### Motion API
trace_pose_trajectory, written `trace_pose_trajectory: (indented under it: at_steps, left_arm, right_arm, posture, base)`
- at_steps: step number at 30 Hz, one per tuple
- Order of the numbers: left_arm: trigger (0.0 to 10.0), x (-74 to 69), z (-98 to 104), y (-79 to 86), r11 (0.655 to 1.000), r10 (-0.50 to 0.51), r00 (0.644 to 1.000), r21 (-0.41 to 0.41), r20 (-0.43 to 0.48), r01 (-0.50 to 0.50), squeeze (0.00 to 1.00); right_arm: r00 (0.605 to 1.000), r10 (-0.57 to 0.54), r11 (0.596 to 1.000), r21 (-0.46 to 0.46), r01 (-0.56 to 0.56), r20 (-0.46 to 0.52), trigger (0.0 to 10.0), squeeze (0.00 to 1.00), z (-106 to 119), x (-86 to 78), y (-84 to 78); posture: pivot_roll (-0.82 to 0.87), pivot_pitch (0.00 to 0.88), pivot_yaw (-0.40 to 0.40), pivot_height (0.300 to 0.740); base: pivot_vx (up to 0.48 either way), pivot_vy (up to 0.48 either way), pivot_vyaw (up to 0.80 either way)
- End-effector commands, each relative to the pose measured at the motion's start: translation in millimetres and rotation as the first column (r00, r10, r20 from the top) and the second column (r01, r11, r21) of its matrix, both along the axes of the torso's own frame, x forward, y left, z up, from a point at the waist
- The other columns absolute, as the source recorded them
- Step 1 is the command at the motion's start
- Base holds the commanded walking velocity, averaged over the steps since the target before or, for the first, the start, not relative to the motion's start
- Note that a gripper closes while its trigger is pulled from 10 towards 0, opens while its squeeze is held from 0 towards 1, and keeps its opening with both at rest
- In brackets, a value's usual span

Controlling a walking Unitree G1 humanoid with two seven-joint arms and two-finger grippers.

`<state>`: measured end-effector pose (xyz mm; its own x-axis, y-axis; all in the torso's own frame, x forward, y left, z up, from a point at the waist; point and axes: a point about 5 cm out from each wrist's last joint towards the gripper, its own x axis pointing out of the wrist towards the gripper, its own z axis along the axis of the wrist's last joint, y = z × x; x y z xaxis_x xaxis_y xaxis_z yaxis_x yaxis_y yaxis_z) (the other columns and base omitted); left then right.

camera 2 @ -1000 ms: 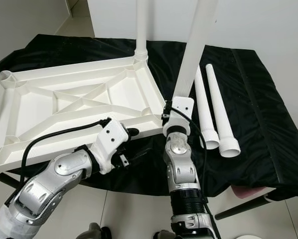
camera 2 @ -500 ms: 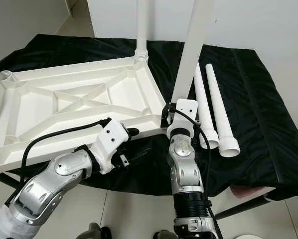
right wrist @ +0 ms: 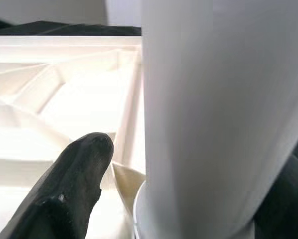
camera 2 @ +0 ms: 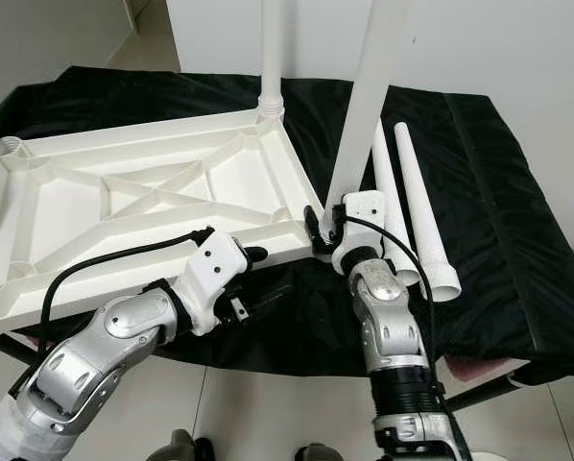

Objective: Building children table

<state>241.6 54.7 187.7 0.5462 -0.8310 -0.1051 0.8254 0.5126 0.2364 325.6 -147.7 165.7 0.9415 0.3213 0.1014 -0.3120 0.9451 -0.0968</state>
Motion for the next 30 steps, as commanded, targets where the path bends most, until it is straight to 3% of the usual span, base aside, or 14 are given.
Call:
trace_pose_trajectory:
  at_steps: [1, 11, 12, 13, 14, 15, 16, 26, 27, 28, 29, 30]
  left_arm:
    - [10.0, -2.4, -1, -2.7, 0.998, -0.058, 0.998, 0.009, -0.014, 0.058, 0.0]
    - [10.0, -0.1, 1, -1.8, 0.998, -0.061, 0.998, 0.014, -0.013, 0.061, 0.0]
    - [10.0, 0.4, 1, -1.5, 0.998, -0.06, 0.998, 0.015, -0.011, 0.06, 0.0]
    - [10.0, 0.6, 1, -1.3, 0.998, -0.059, 0.998, 0.015, -0.01, 0.059, 0.0]
    - [10.0, 0.6, 2, -0.9, 0.998, -0.056, 0.998, 0.016, -0.008, 0.056, 0.0]
    - [10.0, 0.7, 2, -0.8, 0.998, -0.055, 0.998, 0.016, -0.007, 0.056, 0.0]
    - [10.0, 0.6, 2, -0.7, 0.998, -0.055, 0.998, 0.016, -0.007, 0.055, 0.0]
    - [10.0, -1.0, 0, -0.2, 0.999, -0.048, 0.999, 0.015, -0.007, 0.048, 0.0]
    - [10.0, -1.5, 0, -0.3, 0.999, -0.049, 0.999, 0.014, -0.008, 0.049, 0.0]
    - [10.0, -1.5, 0, -0.3, 0.999, -0.049, 0.999, 0.014, -0.008, 0.049, 0.0]
    - [10.0, -2.0, 0, -0.4, 0.999, -0.05, 0.999, 0.015, -0.01, 0.05, 0.0]
    - [10.0, -2.4, -1, -0.4, 0.999, -0.051, 0.999, 0.015, -0.01, 0.051, 0.0]
  right_arm:
    - [0.999, 0.052, 0.999, -0.006, -0.052, 0.008, 10.0, 0.0, -2, 0.5, 2.1]
    - [0.97, 0.243, 0.959, -0.148, -0.241, -0.003, 10.0, 0.0, 1, 20.4, -14.3]
    - [0.966, 0.257, 0.953, -0.162, -0.256, -0.016, 6.6, 0.0, 0, 22.8, -16.3]
    - [0.964, 0.265, 0.949, -0.171, -0.265, -0.025, 6.6, 0.0, 0, 24.3, -17.8]
    - [0.962, 0.269, 0.942, -0.192, -0.274, -0.05, 0.7, 0.0, -4, 27.7, -23.0]
    - [0.962, 0.269, 0.941, -0.196, -0.274, -0.055, 0.7, 0.0, -5, 28.3, -24.2]
    - [0.961, 0.269, 0.94, -0.2, -0.276, -0.061, 0.0, 0.0, -6, 28.7, -25.5]
    - [0.96, 0.262, 0.945, -0.172, -0.277, -0.101, 0.0, 0.0, -17, 28.8, -36.5]
    - [0.961, 0.257, 0.949, -0.161, -0.271, -0.099, 4.5, 0.0, -17, 28.3, -36.0]
    - [0.961, 0.257, 0.949, -0.161, -0.271, -0.099, 4.5, 0.0, -17, 28.3, -36.0]
    - [0.965, 0.246, 0.956, -0.139, -0.257, -0.093, 10.0, 0.0, -18, 28.7, -35.8]
    - [0.967, 0.238, 0.961, -0.123, -0.248, -0.089, 10.0, 0.0, -18, 29.0, -35.8]
  posture:
    - [-0.11, 0.106, 0.028, 0.74]
    - [-0.11, 0.117, 0.047, 0.74]
    - [-0.11, 0.119, 0.046, 0.74]
    - [-0.11, 0.119, 0.046, 0.74]
    - [-0.11, 0.112, 0.041, 0.74]
    - [-0.11, 0.112, 0.041, 0.74]
    - [-0.11, 0.112, 0.041, 0.74]
    - [-0.1, 0.097, 0.033, 0.74]
    - [-0.1, 0.097, 0.032, 0.74]
    - [-0.1, 0.097, 0.032, 0.74]
    - [-0.1, 0.1, 0.031, 0.74]
    - [-0.1, 0.1, 0.031, 0.74]
  base:
    - [0.0, 0.0, 0.0]
    - [0.0, 0.0, 0.0]
    - [0.0, 0.0, 0.0]
    - [0.0, 0.0, 0.0]
    - [0.0, 0.0, 0.0]
    - [0.0, 0.0, 0.0]
    - [0.0, 0.0, 0.0]
    - [0.0, 0.0, 0.0]
    - [0.0, 0.0, 0.0]
    - [0.0, 0.0, 0.0]
    - [0.0, 0.0, 0.0]
    - [0.0, 0.0, 0.0]
